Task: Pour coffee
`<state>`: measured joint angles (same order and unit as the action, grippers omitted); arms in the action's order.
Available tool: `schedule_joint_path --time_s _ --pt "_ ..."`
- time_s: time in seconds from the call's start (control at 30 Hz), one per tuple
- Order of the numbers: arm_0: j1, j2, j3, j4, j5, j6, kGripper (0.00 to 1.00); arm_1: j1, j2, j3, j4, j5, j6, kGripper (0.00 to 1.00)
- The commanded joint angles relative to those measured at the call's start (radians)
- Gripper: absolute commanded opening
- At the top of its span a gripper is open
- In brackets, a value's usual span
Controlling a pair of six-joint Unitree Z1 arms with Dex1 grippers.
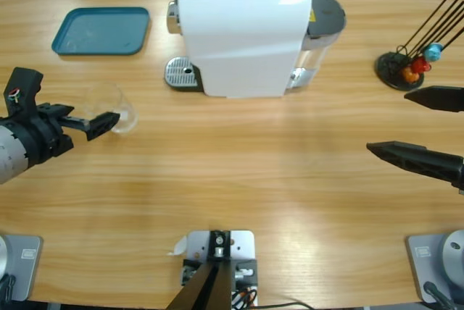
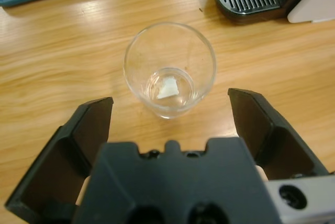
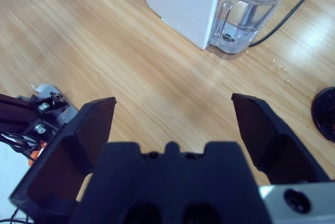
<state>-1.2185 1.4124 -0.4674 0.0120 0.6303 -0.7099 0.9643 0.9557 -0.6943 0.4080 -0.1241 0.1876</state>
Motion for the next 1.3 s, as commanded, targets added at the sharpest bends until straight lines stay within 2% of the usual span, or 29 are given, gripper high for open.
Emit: schedule_joint_path --time_s 0.03,0.27,0.63,0.83,0.9,0.93,1.0,1.03,1.1,1.13,1.17,1.3 --pt "-0.006 0.114 0.032 -0.092 0.033 0.021 0.969 0.013 0.043 0.020 0.014 -0.016 0.012 1.000" --pt "-0.006 0.148 0.050 -0.153 0.090 0.025 0.972 0.013 0.029 0.018 0.019 -0.014 0.012 1.000" --pt "0.014 0.251 0.093 -0.328 0.106 0.003 0.968 0.013 0.006 0.026 0.043 -0.011 0.015 1.000" --pt "0.039 0.252 0.096 -0.336 0.104 0.015 0.925 0.013 0.012 0.033 0.039 -0.012 0.015 1.000" --pt "0.042 0.254 0.100 -0.336 0.102 0.017 0.855 0.013 0.012 0.035 0.037 -0.012 0.016 1.000" --pt "0.042 0.257 0.101 -0.338 0.100 0.019 0.788 0.013 0.012 0.035 0.037 -0.012 0.016 1.000" --pt "0.042 0.261 0.115 -0.370 0.094 0.035 0.571 0.013 0.012 0.035 0.037 -0.012 0.017 1.000" --pt "0.042 0.261 0.123 -0.387 0.087 0.057 0.521 0.013 0.012 0.035 0.037 -0.012 0.018 1.000" --pt "0.042 0.259 0.141 -0.412 0.083 0.103 0.531 0.013 0.009 0.032 0.037 -0.011 0.018 1.000" --pt "0.042 0.259 0.145 -0.412 0.082 0.114 0.577 0.013 0.008 0.031 0.037 -0.011 0.018 1.000" --pt "0.043 0.260 0.147 -0.412 0.070 0.118 0.568 0.013 0.006 0.029 0.037 -0.012 0.018 1.000" --pt "0.048 0.256 0.154 -0.414 0.042 0.163 0.013 0.013 -0.003 0.033 0.037 -0.012 0.019 1.000"
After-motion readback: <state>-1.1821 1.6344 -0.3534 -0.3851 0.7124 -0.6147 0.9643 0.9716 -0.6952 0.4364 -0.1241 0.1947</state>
